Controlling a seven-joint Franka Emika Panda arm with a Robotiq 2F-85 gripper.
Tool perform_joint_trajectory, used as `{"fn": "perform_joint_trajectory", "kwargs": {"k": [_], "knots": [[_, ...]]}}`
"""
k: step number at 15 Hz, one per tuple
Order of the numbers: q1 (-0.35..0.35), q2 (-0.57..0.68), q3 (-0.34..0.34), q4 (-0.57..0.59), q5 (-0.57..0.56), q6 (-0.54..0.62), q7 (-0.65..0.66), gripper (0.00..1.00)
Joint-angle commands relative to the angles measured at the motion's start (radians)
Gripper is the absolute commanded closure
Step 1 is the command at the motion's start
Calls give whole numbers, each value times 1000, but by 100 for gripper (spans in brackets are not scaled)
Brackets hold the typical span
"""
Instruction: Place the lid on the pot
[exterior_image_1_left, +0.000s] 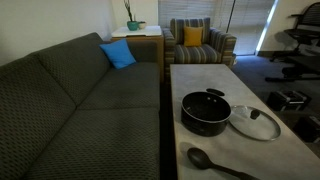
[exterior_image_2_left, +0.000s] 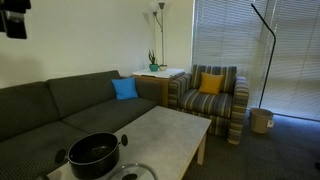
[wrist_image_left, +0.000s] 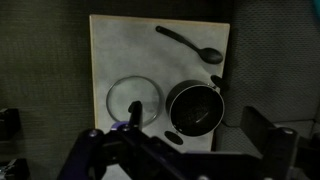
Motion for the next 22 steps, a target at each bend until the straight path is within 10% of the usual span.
{"fn": "perform_joint_trajectory", "kwargs": {"k": [1, 4, 12, 22], "knots": [[-18, 179, -26, 116, 68, 24, -57, 0], [-33, 329, -36, 210, 148, 15, -100, 0], [-19, 269, 3, 144, 60, 101, 7, 0], [-55, 852, 36, 558, 44, 150, 105, 0]]}}
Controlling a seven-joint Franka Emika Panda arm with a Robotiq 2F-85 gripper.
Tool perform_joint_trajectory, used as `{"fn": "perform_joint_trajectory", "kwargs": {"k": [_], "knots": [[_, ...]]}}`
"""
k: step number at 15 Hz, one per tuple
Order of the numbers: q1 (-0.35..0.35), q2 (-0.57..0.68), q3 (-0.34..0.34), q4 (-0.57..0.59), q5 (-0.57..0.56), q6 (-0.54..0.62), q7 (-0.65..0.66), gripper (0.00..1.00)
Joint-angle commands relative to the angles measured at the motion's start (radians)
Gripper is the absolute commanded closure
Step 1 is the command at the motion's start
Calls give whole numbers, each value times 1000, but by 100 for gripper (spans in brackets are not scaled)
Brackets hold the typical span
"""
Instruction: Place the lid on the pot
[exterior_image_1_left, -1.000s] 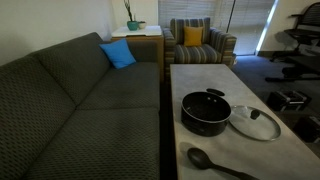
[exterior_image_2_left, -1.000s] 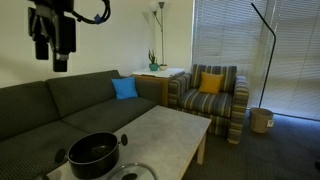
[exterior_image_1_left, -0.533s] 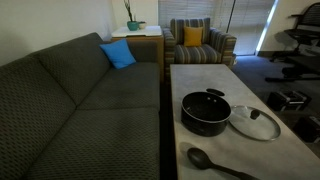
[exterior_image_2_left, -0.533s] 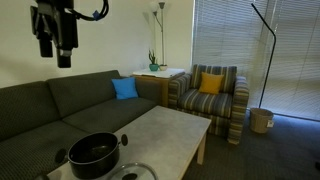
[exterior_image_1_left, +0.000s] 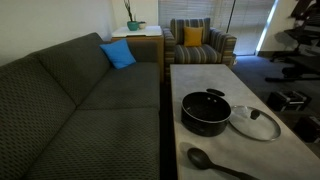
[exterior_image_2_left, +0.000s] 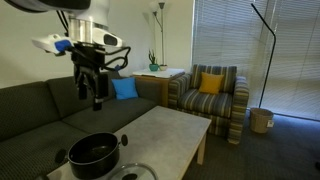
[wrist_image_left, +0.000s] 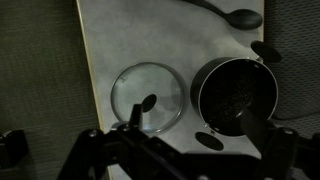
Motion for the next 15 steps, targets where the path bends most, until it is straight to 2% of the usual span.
{"fn": "perform_joint_trajectory", "kwargs": {"k": [1, 2, 3, 6, 9, 10, 11, 13, 15], "knots": [[-61, 248, 30, 250, 41, -101, -22, 0], [-80, 292, 41, 303, 56, -141, -38, 0], [-39, 191, 19, 168, 18, -53, -2, 0], [-66, 295, 29, 278, 32, -96, -13, 0], [-67, 297, 31, 295, 33, -113, -13, 0], [-48, 302, 21, 298, 18, -106, 15, 0], [-22, 332, 1, 326, -14, -87, 54, 0], [-33, 436, -3, 446, -13, -118, 107, 0], [-55, 545, 4, 563, -11, -144, 107, 0]]}}
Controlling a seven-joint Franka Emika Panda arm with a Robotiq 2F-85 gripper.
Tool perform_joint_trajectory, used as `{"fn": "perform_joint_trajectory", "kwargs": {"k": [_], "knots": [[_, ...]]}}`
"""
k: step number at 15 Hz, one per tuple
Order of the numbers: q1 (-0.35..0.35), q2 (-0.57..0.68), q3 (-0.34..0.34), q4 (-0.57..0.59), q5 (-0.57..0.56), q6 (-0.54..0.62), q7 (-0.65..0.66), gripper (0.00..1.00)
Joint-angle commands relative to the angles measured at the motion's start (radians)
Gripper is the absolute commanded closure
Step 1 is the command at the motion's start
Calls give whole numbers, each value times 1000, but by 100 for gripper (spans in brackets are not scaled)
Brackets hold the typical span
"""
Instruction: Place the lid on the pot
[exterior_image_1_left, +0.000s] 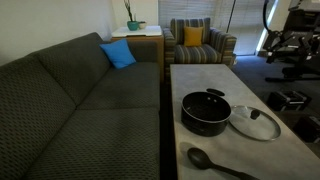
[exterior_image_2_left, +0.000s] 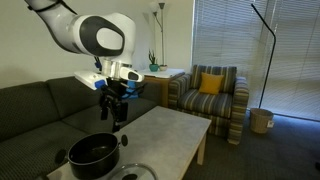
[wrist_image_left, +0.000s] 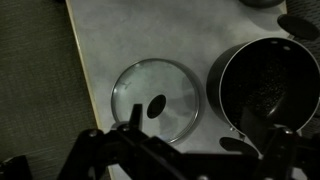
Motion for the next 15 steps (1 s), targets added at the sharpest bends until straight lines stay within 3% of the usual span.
{"fn": "perform_joint_trajectory", "kwargs": {"k": [1, 7, 10, 11, 14, 15], "knots": [[-35, 219, 4, 239, 6, -55, 2, 0], [-113, 506, 73, 549, 47, -228, -79, 0], [-133, 623, 94, 707, 14, -408, -155, 0], [-101, 533, 62, 559, 29, -295, -102, 0], [-112, 602, 72, 657, 28, -367, -136, 0], [-91, 590, 60, 635, 21, -319, -109, 0]]}}
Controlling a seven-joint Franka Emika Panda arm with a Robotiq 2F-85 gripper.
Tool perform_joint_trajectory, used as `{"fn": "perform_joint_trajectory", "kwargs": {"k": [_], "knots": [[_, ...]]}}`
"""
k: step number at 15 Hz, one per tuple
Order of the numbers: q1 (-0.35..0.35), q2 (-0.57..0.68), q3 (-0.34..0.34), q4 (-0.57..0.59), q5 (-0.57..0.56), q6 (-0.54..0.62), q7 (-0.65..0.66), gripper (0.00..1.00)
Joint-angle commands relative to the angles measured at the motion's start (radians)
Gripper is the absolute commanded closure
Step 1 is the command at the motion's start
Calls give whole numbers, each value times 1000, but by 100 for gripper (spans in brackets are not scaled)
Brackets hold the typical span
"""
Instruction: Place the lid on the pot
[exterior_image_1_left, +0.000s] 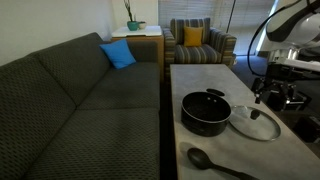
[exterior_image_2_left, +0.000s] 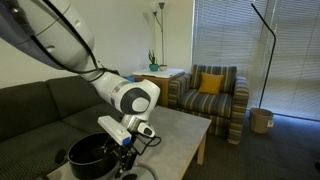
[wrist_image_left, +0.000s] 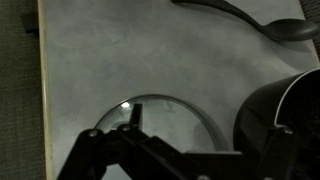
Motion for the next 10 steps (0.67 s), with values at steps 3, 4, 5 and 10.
{"fn": "perform_joint_trajectory", "kwargs": {"k": [3, 4, 5, 10], "knots": [[85, 7, -41, -41, -12, 271, 142, 0], [102, 23, -51, -33, -12, 330, 185, 0], [119, 49, -63, -14, -11, 386, 227, 0], [162, 86, -133, -52, -15, 574, 451, 0]]}}
